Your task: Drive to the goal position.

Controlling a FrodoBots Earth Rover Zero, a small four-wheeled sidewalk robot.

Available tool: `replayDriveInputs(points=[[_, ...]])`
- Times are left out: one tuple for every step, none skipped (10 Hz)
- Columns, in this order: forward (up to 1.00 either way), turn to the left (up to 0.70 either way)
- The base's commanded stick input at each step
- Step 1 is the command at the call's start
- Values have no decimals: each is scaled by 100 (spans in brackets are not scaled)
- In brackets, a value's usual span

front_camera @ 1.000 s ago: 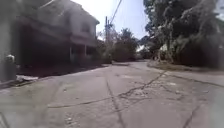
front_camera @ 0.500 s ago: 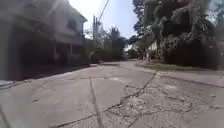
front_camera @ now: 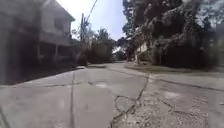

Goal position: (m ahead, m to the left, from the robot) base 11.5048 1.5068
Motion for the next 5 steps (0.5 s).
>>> replayDriveInputs(points=[[100, 9], [100, 9], [100, 9], [100, 9], [100, 9]])
